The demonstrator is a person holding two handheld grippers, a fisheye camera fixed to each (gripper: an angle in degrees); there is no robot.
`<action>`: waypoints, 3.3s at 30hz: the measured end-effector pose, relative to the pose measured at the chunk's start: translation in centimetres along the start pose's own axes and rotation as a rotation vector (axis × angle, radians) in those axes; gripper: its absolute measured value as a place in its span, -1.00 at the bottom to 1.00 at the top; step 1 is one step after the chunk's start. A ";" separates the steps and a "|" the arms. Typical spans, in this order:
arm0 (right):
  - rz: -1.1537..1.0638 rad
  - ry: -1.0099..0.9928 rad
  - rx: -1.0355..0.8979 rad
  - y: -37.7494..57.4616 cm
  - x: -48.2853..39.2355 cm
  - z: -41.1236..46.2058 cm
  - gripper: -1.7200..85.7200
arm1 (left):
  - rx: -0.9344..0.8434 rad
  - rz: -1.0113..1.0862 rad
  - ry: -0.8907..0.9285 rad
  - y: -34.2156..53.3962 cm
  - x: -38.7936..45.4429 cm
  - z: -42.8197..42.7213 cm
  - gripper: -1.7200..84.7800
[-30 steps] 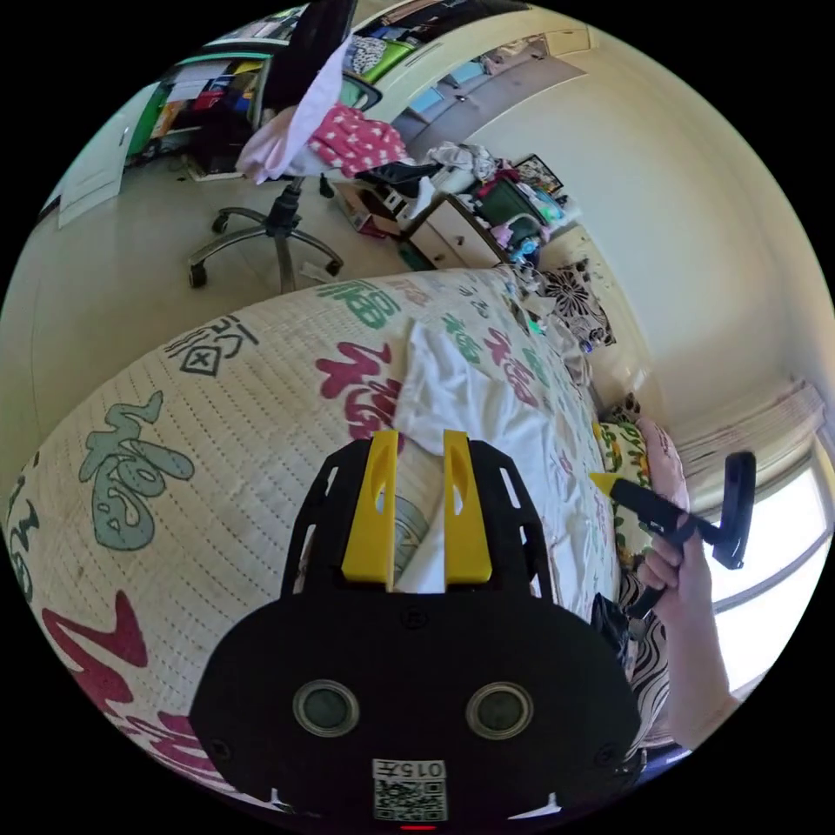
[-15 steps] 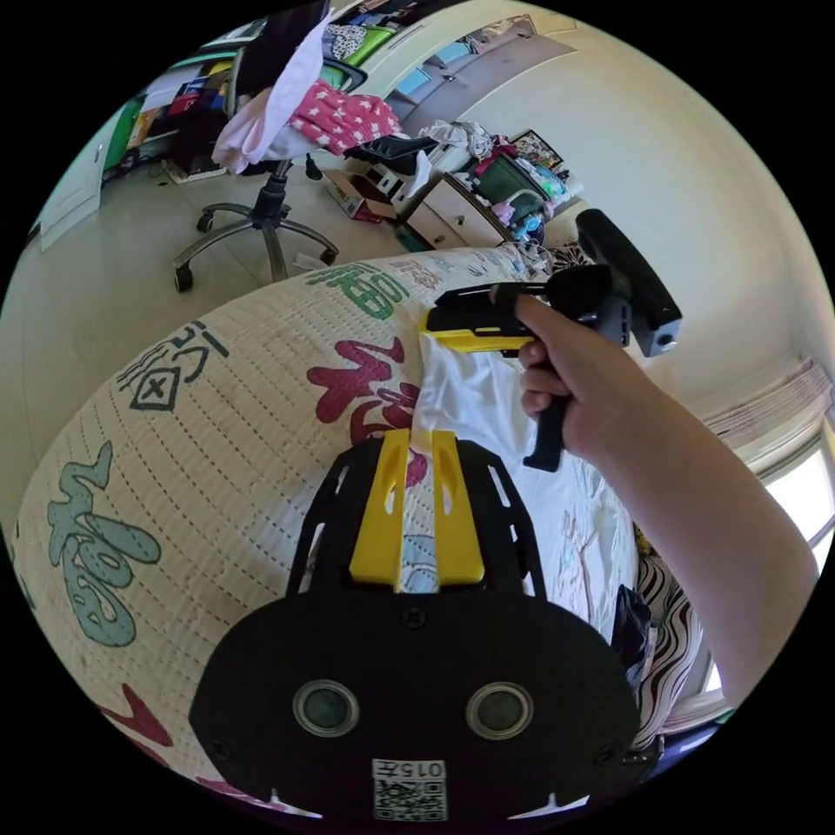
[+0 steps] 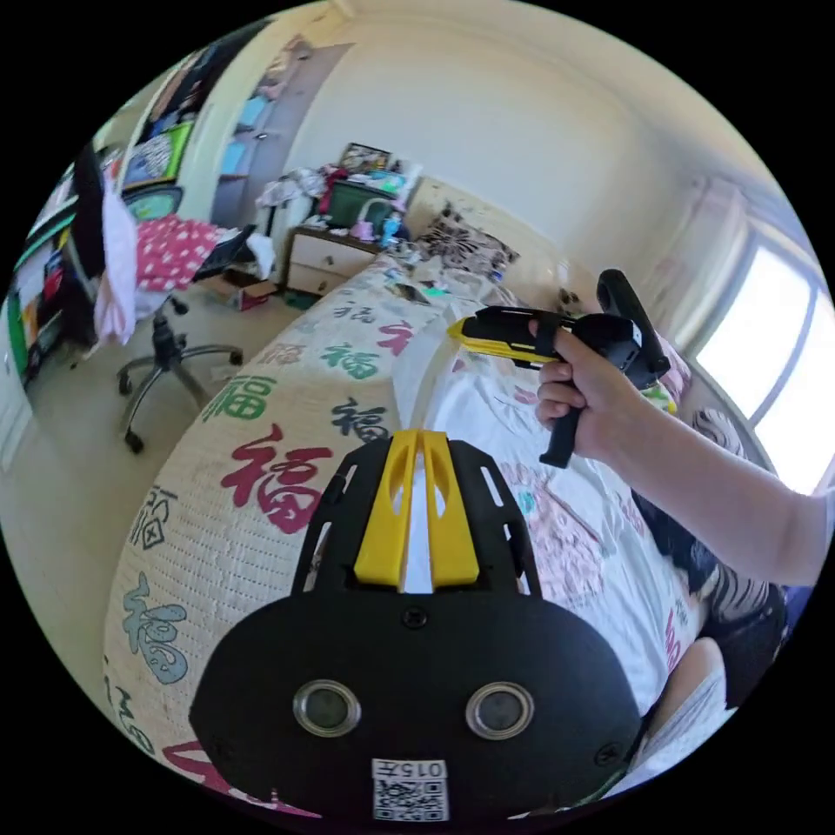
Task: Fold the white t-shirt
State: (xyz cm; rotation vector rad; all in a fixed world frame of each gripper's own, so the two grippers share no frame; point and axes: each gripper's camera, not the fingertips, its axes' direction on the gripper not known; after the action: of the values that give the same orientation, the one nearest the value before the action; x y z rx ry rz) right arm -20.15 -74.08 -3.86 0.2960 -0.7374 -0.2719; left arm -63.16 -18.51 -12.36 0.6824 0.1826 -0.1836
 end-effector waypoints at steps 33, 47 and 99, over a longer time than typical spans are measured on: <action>-0.074 0.318 -0.352 8.9 14.9 -10.4 -0.77 | -0.427 0.188 0.006 -6.9 17.4 17.9 -0.80; 0.053 0.523 -0.215 16.6 26.3 -24.0 -0.85 | -0.459 0.067 0.274 -19.3 31.0 35.8 -0.77; -0.016 0.475 -0.215 0.3 37.1 -25.4 -0.83 | -0.313 0.270 0.189 -17.7 40.5 38.9 -0.81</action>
State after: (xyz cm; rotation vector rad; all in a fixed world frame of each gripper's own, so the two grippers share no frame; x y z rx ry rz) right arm 23.76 -82.33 1.22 0.1526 -0.2343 -0.2800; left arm -23.83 -61.21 -2.69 0.4052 0.2907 0.1669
